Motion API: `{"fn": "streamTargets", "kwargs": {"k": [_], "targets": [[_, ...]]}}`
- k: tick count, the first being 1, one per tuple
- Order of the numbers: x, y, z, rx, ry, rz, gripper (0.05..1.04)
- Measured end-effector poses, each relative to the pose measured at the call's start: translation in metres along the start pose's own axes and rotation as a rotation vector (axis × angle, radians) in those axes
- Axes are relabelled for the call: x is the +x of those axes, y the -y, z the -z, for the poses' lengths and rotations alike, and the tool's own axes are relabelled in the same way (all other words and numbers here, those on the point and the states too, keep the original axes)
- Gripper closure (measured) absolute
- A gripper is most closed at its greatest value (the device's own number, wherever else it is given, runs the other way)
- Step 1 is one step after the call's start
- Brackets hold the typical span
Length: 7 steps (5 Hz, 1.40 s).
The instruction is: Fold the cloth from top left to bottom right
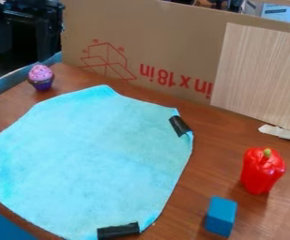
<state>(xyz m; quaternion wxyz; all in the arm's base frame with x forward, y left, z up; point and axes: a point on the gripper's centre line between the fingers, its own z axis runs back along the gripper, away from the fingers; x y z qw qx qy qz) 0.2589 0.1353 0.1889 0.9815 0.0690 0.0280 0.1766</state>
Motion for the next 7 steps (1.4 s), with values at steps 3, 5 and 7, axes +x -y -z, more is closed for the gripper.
{"fn": "streamTargets", "kwargs": {"k": [3, 5, 7], "targets": [[0.045, -0.025, 0.03, -0.032, -0.045, 0.182, 0.083], [0.074, -0.055, 0.045, -0.05, 0.093, 0.448, 0.083], [0.108, -0.059, 0.081, -0.037, 0.193, 0.705, 0.083]]}}
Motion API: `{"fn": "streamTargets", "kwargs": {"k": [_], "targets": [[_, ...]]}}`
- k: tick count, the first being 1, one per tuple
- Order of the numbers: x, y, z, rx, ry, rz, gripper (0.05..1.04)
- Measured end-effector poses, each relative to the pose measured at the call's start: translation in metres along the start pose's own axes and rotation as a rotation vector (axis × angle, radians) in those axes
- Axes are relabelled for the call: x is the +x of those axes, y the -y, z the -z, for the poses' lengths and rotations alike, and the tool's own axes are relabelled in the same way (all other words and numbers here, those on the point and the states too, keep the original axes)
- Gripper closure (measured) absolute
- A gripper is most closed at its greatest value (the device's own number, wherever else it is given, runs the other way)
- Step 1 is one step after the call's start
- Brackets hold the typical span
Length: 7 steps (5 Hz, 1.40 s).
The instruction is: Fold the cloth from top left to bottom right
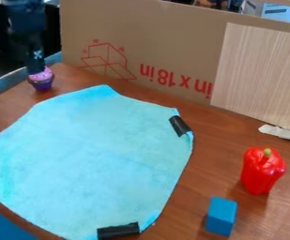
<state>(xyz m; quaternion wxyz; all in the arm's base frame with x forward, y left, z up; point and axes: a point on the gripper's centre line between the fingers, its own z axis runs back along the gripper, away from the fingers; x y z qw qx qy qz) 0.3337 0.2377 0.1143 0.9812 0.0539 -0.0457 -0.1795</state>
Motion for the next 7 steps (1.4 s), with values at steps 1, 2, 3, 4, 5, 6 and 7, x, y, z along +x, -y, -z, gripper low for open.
{"fn": "streamTargets", "kwargs": {"k": [1, 2, 3, 4, 5, 6, 7], "targets": [[0.011, -0.012, 0.016, -0.007, 0.027, 0.001, 0.083], [0.024, -0.021, 0.026, -0.037, 0.051, 0.008, 0.083], [0.032, -0.019, 0.032, -0.089, 0.082, 0.037, 0.083], [0.035, -0.017, 0.032, -0.096, 0.097, 0.056, 0.083], [0.033, -0.007, 0.046, -0.123, 0.097, 0.091, 0.083], [0.037, -0.003, 0.05, -0.119, 0.098, 0.114, 0.083], [0.043, -0.001, 0.051, -0.099, 0.086, 0.123, 0.083]]}}
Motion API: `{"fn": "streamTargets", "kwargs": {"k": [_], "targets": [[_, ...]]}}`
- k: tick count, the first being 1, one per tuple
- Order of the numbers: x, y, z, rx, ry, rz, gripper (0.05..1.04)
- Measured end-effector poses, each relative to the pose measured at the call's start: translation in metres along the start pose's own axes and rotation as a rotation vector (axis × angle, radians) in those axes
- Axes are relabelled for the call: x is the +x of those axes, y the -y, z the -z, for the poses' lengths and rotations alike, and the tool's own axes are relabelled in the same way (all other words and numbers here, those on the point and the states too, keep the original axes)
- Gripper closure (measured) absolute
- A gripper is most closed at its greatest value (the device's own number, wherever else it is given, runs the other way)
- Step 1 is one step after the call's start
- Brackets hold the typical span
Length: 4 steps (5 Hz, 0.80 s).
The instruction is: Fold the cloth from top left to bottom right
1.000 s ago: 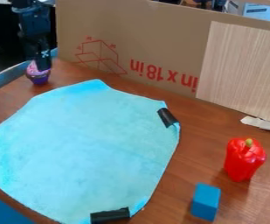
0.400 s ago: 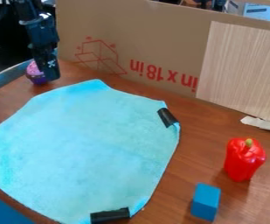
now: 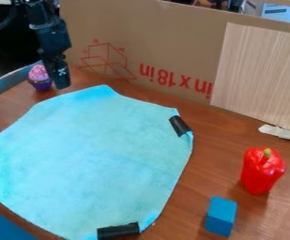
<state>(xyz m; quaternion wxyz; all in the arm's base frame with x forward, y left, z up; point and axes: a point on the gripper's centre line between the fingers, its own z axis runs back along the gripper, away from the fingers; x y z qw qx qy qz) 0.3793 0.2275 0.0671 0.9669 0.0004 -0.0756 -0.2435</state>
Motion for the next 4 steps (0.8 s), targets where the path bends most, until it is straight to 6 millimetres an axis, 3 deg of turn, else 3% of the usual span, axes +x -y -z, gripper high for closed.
{"fn": "streamTargets", "kwargs": {"k": [1, 3, 4], "targets": [[0.007, 0.007, 0.018, -0.026, -0.033, 0.006, 0.083], [0.019, 0.002, 0.023, -0.014, -0.056, 0.001, 0.083], [0.025, 0.012, 0.03, -0.034, -0.065, 0.006, 0.13]]}}
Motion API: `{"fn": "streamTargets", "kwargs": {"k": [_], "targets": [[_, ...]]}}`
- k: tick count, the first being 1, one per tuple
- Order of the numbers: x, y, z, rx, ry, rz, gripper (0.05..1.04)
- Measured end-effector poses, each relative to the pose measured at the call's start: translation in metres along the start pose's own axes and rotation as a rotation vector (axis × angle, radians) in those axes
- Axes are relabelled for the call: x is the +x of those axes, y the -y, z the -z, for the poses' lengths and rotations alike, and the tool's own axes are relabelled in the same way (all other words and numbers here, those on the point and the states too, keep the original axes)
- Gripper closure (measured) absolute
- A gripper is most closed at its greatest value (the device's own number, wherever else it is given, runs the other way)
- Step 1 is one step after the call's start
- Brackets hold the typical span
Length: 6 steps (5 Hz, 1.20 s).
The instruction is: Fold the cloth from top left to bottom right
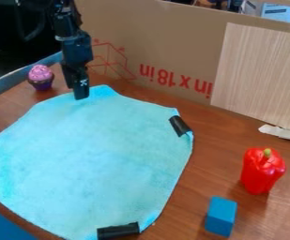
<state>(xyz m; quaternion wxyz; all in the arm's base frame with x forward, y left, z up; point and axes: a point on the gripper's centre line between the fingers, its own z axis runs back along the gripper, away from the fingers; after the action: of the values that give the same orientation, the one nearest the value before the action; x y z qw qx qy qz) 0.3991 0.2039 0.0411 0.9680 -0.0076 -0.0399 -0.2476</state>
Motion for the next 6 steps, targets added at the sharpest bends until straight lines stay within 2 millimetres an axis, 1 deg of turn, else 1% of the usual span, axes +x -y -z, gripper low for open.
{"fn": "streamTargets", "kwargs": {"k": [1, 2, 3, 4, 5, 6], "targets": [[-0.001, 0.004, 0.001, -0.032, 0.011, -0.038, 0.409], [-0.008, 0.008, 0.006, -0.065, 0.009, -0.046, 0.709], [-0.012, 0.011, 0.001, -0.061, 0.015, -0.05, 0.922], [-0.015, 0.015, 0.002, -0.052, 0.019, -0.045, 1.022], [-0.012, 0.023, -0.02, -0.053, 0.055, -0.037, 1.032], [-0.02, 0.041, -0.034, -0.043, 0.068, -0.019, 1.032]]}}
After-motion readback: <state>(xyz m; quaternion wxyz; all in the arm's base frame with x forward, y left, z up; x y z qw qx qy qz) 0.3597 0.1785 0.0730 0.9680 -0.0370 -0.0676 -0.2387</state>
